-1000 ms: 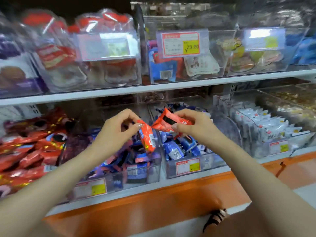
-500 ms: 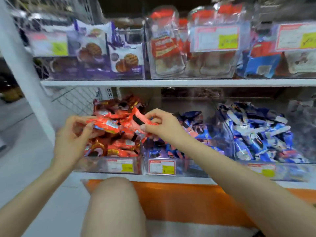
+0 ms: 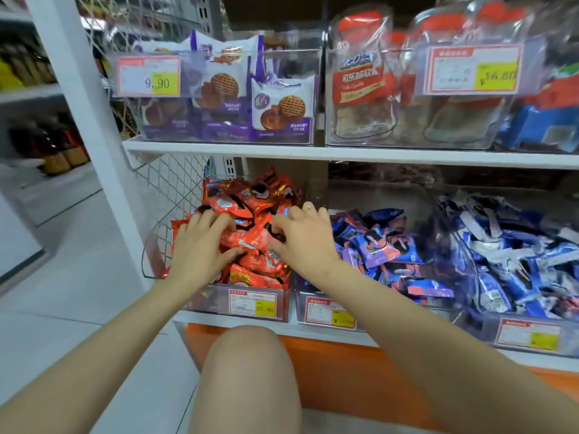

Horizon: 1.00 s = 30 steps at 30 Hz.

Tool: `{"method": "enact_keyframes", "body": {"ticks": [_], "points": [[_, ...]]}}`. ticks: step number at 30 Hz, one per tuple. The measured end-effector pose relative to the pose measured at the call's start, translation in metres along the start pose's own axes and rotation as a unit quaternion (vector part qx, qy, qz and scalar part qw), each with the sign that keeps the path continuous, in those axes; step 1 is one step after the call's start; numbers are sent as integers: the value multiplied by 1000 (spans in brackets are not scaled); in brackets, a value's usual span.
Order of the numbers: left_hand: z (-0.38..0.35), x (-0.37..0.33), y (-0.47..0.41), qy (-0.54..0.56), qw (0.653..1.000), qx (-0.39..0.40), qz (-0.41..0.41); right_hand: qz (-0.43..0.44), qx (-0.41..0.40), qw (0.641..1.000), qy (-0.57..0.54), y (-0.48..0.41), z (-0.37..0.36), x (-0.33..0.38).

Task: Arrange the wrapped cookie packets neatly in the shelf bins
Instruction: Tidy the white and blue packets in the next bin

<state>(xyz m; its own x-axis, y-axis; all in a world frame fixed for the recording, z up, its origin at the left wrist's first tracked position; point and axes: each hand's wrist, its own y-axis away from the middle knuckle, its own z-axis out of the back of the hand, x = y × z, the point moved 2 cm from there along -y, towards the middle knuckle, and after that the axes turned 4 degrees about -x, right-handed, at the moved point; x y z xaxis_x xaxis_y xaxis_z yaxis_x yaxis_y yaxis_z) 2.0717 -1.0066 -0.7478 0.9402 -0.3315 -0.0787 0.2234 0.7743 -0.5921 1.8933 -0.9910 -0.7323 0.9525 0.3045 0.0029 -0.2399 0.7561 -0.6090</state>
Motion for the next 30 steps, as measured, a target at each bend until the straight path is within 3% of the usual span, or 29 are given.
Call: {"method": "enact_keyframes", "body": {"ticks": [4,7,10,13,16,19,25,30], "points": [[6,-6,-7,-16,998,44,31,-11,33,999,2,-5,1,-4],[24,-16,-1,-7,1000,6,20,-10,44,997,-62,4,13,-17],[43,-47,5,113,993,-29,-16,-12,42,989,-138,22,35,-38],[48,-91,2,266,960,39,-78,-29,59,981,-184,50,62,-73],[38,-140,-8,325,927,119,-143,-60,75,979,-178,81,85,-122],[22,-194,-24,338,900,177,-211,-120,63,977,-164,105,109,-175],[-12,-299,-47,360,860,231,-279,-295,-58,947,-114,150,159,-276],[-39,-384,-58,370,829,280,-313,-356,-59,931,-46,190,185,-319]]}}
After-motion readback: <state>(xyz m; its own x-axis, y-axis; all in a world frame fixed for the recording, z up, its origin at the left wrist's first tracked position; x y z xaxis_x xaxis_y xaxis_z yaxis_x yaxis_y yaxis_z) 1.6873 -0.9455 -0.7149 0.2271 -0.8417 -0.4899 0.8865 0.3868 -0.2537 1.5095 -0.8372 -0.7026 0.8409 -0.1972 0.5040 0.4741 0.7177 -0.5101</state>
